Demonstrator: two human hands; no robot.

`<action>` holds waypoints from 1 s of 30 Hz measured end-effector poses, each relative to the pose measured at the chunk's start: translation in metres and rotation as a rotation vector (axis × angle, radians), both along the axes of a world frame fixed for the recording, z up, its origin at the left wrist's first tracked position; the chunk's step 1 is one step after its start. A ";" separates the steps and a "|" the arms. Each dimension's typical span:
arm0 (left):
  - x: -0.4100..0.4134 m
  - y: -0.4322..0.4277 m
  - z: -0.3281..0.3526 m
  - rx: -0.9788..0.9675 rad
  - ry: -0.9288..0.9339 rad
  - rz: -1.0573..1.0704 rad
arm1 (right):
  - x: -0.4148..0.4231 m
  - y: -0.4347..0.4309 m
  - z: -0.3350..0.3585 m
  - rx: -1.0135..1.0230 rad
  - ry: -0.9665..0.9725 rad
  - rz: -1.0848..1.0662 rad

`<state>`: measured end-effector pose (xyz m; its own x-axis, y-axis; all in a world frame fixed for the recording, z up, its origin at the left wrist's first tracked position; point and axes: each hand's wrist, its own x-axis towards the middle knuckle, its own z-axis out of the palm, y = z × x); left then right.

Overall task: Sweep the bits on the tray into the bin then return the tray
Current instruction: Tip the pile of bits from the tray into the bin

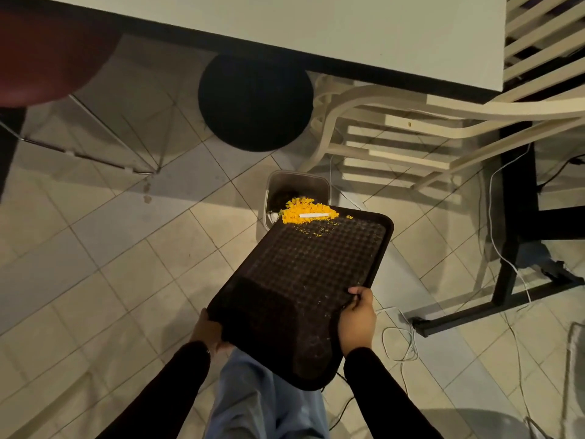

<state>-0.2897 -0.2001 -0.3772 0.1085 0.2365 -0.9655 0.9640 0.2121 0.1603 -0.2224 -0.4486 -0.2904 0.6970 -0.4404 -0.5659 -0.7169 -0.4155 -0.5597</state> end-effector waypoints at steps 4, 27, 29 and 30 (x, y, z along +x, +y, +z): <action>0.003 -0.004 0.008 -0.008 -0.017 0.068 | 0.001 0.000 0.005 0.004 -0.011 0.018; 0.033 -0.013 0.034 -0.004 -0.033 0.209 | 0.047 0.008 0.024 0.160 -0.034 -0.058; 0.035 -0.013 0.037 -0.004 -0.032 0.211 | 0.052 0.008 0.027 0.169 -0.026 -0.064; 0.036 -0.013 0.038 -0.007 -0.033 0.215 | 0.056 0.009 0.029 0.171 -0.023 -0.064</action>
